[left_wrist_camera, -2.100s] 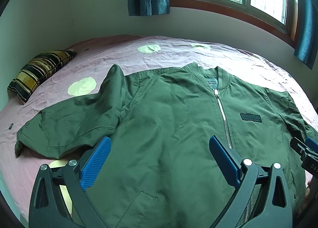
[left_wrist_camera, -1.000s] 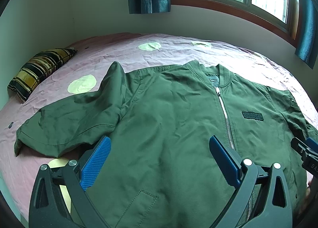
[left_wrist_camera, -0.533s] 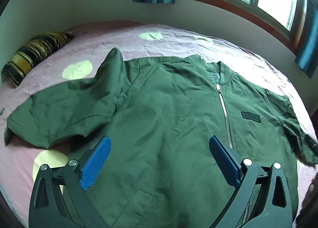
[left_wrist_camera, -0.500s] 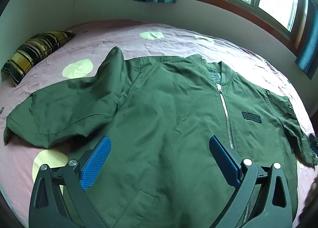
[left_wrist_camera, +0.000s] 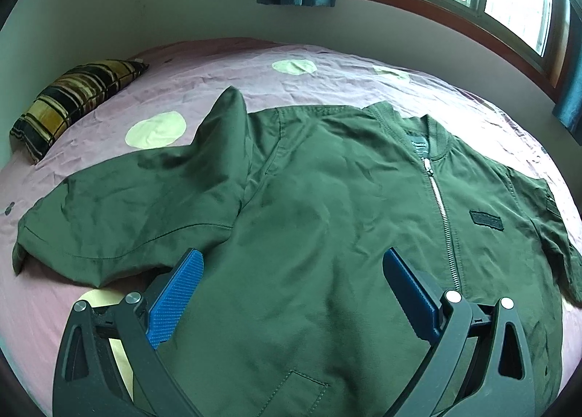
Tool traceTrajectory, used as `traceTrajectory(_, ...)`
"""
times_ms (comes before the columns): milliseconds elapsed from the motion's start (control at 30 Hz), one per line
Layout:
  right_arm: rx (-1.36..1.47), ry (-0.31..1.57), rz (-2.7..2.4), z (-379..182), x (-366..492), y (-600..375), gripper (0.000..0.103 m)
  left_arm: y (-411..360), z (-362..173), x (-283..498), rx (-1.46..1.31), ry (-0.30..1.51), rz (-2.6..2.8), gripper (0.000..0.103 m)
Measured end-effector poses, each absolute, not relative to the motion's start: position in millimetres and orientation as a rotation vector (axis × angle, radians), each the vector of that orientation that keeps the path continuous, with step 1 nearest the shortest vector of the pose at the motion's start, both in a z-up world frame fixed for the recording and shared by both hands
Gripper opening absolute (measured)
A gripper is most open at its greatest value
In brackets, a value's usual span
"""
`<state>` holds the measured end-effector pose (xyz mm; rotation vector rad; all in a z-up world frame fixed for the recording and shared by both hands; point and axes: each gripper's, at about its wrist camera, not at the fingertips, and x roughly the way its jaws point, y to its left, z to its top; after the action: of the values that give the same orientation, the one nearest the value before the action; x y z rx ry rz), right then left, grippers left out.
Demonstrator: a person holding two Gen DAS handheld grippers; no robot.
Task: Fold small clothes
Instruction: 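Grasp the ribbed cuff of a jacket sleeve with the right gripper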
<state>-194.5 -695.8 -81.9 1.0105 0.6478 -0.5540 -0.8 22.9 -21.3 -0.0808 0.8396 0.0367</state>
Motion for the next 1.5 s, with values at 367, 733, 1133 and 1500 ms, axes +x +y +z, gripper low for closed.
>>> traceTrajectory(367,1.005,0.565,-0.527,-77.1,-190.9,-710.7,0.012,24.0,-20.9,-0.5,-0.064,0.849,0.064,0.099)
traceTrajectory(733,0.959,0.489,-0.504,-34.0,-188.3,-690.2,0.012,46.4,-16.3,1.6,-0.056,0.835,0.079,0.099)
traceTrajectory(1133,0.577,0.445,-0.04,108.1,-76.6,-469.5,0.012,93.5,-5.3,-2.7,-0.086,0.822,0.136,0.099)
traceTrajectory(1500,0.321,0.626,0.302,93.5,1.7,-228.5,0.012,131.3,9.9,-11.0,-0.152,0.776,0.151,0.099)
